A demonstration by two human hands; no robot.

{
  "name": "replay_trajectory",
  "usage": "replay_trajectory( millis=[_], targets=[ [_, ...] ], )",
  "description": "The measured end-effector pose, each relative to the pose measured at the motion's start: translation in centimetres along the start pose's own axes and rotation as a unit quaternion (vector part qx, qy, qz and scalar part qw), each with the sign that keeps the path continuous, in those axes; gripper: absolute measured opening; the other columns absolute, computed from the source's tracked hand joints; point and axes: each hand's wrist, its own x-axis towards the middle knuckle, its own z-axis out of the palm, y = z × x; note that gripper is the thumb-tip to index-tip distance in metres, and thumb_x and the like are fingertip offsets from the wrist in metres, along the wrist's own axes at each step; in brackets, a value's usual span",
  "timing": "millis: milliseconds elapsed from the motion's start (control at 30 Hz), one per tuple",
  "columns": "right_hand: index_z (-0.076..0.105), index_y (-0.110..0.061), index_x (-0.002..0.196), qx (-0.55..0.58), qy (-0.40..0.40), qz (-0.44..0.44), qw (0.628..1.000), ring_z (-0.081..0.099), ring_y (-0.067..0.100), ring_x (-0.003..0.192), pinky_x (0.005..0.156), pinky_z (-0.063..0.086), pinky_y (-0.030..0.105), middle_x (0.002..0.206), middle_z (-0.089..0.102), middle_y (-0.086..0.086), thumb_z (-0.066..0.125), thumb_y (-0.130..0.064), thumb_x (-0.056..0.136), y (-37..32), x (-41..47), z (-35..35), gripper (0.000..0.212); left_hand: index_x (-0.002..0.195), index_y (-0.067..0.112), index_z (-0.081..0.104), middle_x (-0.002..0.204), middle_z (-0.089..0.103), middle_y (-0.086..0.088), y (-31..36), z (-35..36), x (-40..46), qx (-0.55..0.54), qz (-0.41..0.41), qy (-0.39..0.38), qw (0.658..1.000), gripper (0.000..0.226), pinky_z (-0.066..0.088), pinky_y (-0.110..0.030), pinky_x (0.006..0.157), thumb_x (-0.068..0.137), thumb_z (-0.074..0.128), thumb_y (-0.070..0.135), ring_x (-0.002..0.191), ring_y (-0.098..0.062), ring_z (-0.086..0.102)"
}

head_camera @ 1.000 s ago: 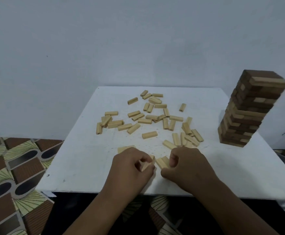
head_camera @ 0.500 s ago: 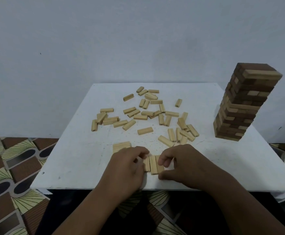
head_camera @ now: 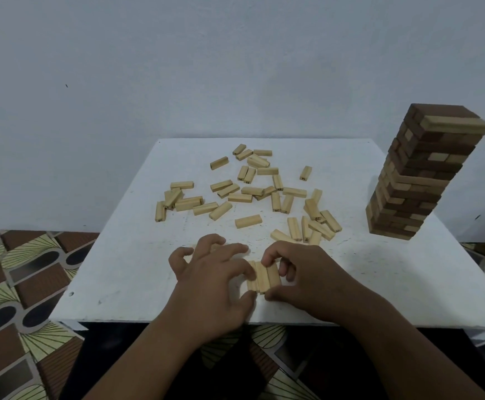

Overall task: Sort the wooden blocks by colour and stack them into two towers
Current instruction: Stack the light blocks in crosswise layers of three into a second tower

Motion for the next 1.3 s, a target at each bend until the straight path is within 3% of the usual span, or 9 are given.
replay_trajectory(
  millis=[167, 267, 500, 667, 733, 833, 900, 1133, 1300],
  targets=[
    [0.057, -0.041, 0.101, 0.003, -0.002, 0.003, 1.000, 0.051, 0.005, 0.071, 0.064, 0.042, 0.017, 0.082, 0.056, -0.011, 0.087, -0.034, 0.067, 0.1, 0.2, 0.1, 0.046, 0.089, 0.041, 0.061, 0.109, 0.061, 0.036, 0.0, 0.2, 0.2, 0.007, 0.016, 0.003, 1.000, 0.028, 0.005, -0.055, 0.112, 0.069, 0.057, 0.060, 0.136, -0.004, 0.036],
    [0.055, -0.041, 0.099, -0.001, 0.000, 0.001, 1.000, 0.052, 0.006, 0.072, 0.065, 0.045, 0.021, 0.082, 0.056, -0.010, 0.087, -0.034, 0.068, 0.2, 0.3, 0.2, 0.045, 0.089, 0.040, 0.058, 0.101, 0.062, 0.035, 0.0, 0.4, 0.4, -0.001, 0.017, 0.003, 1.000, 0.028, -0.001, -0.051, 0.113, 0.070, 0.058, 0.059, 0.136, 0.001, 0.034],
    [0.053, -0.036, 0.094, 0.020, 0.018, -0.030, 0.999, 0.054, 0.008, 0.076, 0.069, 0.048, 0.027, 0.080, 0.057, -0.009, 0.084, -0.032, 0.070, -0.2, 0.4, 0.2, 0.039, 0.094, 0.043, 0.044, 0.104, 0.055, 0.031, -0.2, 0.2, 0.4, -0.066, 0.020, 0.019, 0.997, 0.030, -0.002, -0.040, 0.113, 0.073, 0.063, 0.052, 0.129, 0.011, 0.032],
    [0.052, -0.038, 0.095, 0.035, 0.044, -0.058, 0.997, 0.055, 0.010, 0.078, 0.072, 0.051, 0.034, 0.081, 0.056, -0.010, 0.085, -0.033, 0.070, -1.8, 1.5, 0.2, 0.041, 0.101, 0.042, 0.034, 0.113, 0.054, 0.025, -1.2, -1.1, 0.3, -0.142, -0.013, 0.055, 0.988, 0.048, 0.008, -0.035, 0.112, 0.074, 0.073, 0.039, 0.123, 0.000, 0.046],
    [0.052, -0.040, 0.095, 0.039, 0.053, -0.072, 0.995, 0.054, 0.010, 0.079, 0.071, 0.052, 0.035, 0.082, 0.055, -0.010, 0.085, -0.032, 0.070, -2.6, 2.3, 0.3, 0.043, 0.106, 0.040, 0.034, 0.116, 0.057, 0.023, -1.9, -1.7, 0.2, -0.166, -0.035, 0.075, 0.983, 0.055, 0.015, -0.035, 0.111, 0.073, 0.077, 0.035, 0.125, 0.000, 0.042],
    [0.053, -0.040, 0.097, 0.050, 0.053, -0.098, 0.993, 0.055, 0.010, 0.082, 0.073, 0.053, 0.035, 0.085, 0.056, -0.010, 0.085, -0.029, 0.071, -3.8, 3.5, 1.0, 0.043, 0.110, 0.038, 0.036, 0.117, 0.058, 0.023, -2.8, -2.6, -0.2, -0.187, -0.074, 0.097, 0.975, 0.061, 0.028, -0.041, 0.107, 0.070, 0.082, 0.029, 0.122, 0.020, 0.024],
    [0.052, -0.041, 0.098, 0.050, 0.039, -0.111, 0.992, 0.054, 0.009, 0.083, 0.075, 0.052, 0.033, 0.088, 0.056, -0.010, 0.085, -0.027, 0.072, -4.4, 4.3, 1.5, 0.045, 0.110, 0.036, 0.036, 0.116, 0.059, 0.023, -3.6, -3.1, -0.3, -0.184, -0.088, 0.103, 0.974, 0.064, 0.029, -0.047, 0.107, 0.069, 0.084, 0.026, 0.117, 0.029, 0.025],
    [0.053, -0.039, 0.098, 0.062, 0.014, -0.105, 0.992, 0.051, 0.008, 0.082, 0.072, 0.050, 0.028, 0.088, 0.055, -0.011, 0.082, -0.020, 0.075, -5.3, 6.0, 2.9, 0.041, 0.112, 0.035, 0.034, 0.115, 0.062, 0.026, -5.8, -3.2, -0.7, -0.198, -0.109, 0.093, 0.970, 0.065, 0.022, -0.042, 0.108, 0.070, 0.084, 0.028, 0.118, 0.023, 0.037],
    [0.053, -0.037, 0.100, 0.048, 0.001, -0.087, 0.995, 0.048, 0.007, 0.080, 0.069, 0.043, 0.023, 0.087, 0.052, -0.015, 0.081, -0.018, 0.075, -5.2, 6.4, 3.1, 0.043, 0.118, 0.040, 0.031, 0.118, 0.062, 0.026, -6.6, -2.7, -0.5, -0.206, -0.112, 0.081, 0.969, 0.071, 0.017, -0.037, 0.110, 0.071, 0.083, 0.033, 0.125, 0.010, 0.044]
  ],
)
